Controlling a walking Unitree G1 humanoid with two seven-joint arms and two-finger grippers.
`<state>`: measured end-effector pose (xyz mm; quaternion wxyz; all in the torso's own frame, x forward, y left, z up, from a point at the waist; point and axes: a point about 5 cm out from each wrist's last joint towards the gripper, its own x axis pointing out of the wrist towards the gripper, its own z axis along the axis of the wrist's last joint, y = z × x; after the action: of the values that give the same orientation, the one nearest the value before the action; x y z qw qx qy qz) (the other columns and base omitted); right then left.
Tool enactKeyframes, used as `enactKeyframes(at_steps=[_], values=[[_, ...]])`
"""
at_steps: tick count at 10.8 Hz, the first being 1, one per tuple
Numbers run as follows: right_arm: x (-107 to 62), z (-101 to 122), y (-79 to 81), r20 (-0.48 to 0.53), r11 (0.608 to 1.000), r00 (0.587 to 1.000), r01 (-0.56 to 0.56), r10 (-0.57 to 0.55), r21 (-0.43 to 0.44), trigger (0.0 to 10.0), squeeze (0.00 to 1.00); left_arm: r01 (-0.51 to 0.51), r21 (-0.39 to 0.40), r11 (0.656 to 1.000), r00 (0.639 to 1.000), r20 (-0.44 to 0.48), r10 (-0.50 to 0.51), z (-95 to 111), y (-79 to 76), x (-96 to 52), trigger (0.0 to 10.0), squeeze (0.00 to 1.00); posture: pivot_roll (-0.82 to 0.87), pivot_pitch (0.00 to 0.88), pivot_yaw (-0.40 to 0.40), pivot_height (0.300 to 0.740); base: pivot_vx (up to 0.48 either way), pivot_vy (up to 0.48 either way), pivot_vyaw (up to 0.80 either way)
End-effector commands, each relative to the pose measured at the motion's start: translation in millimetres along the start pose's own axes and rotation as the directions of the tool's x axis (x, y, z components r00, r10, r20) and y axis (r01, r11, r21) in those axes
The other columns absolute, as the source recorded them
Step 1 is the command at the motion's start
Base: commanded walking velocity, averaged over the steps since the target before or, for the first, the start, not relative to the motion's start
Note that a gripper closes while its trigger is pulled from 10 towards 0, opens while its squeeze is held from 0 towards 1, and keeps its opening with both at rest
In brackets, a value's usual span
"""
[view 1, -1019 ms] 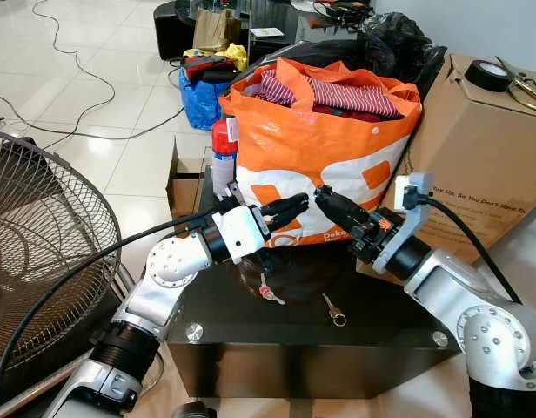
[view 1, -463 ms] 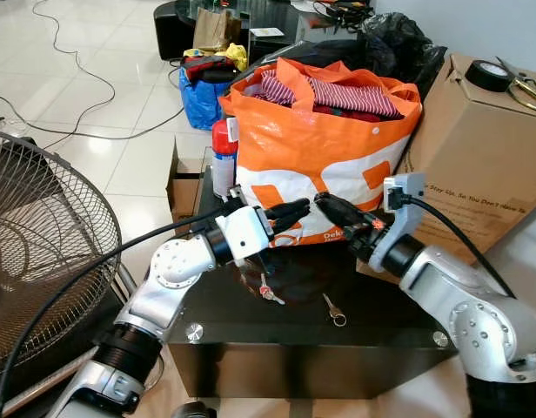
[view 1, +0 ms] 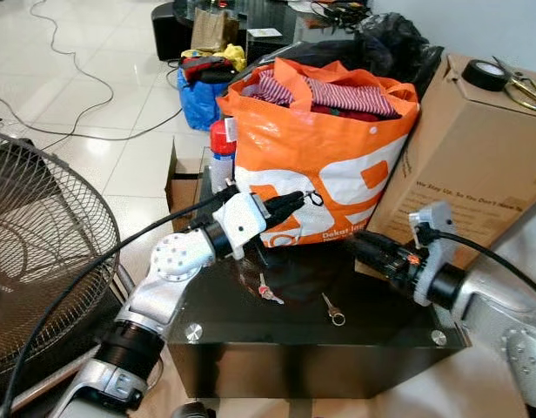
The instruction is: Hang keys on a hook
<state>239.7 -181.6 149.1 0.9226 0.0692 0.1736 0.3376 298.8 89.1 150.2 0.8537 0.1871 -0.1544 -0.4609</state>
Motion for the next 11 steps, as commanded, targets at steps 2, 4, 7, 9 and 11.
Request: enactKeyframes(at_steps=[2, 4, 7, 9, 11], values=[[-6.4, 2, -7.7, 0.031, 0.999, 0.999, 0.043, -0.043, 0.006, 10.0, 1.00, -0.023, -0.018, 1.000, 0.991, -0.135, 0.021, -11, 5.2, 0.7, 0.0, 0.00, -0.01, 0.000, -0.093, 0.740, 0.000, 0.000, 0.00], [3.0, 3, -8.1, 0.145, 0.984, 0.974, 0.171, -0.176, 0.047, 10.0, 1.00, -0.056, -0.115, 0.992, 0.958, -0.286, 0.020, -27, 1.5, -11.2, 0.0, 0.00, -0.02, 0.000, -0.077, 0.740, 0.000, 0.000, 0.00], [19.5, -25, 7.3, 0.085, 0.930, 0.926, 0.366, -0.368, 0.040, 10.0, 1.00, -0.185, -0.232, 0.955, 0.921, -0.381, 0.086, -36, 0.9, -32.1, 0.0, 0.00, -0.04, 0.000, -0.042, 0.740, 0.000, 0.000, 0.00], [25.5, -27, 6.8, 0.087, 0.908, 0.904, 0.419, -0.418, 0.007, 10.0, 1.00, -0.173, -0.185, 0.967, 0.860, -0.507, 0.057, -47, 3.8, -31.3, 0.0, 0.00, -0.03, 0.000, -0.039, 0.740, 0.000, 0.000, 0.00], [27.2, -30, 11.0, 0.061, 0.924, 0.923, 0.382, -0.380, -0.014, 10.0, 1.00, -0.120, -0.217, 0.969, 0.823, -0.567, -0.025, -55, -9.3, -45.0, 0.0, 0.00, -0.04, 0.000, -0.031, 0.740, 0.000, 0.000, 0.00]])
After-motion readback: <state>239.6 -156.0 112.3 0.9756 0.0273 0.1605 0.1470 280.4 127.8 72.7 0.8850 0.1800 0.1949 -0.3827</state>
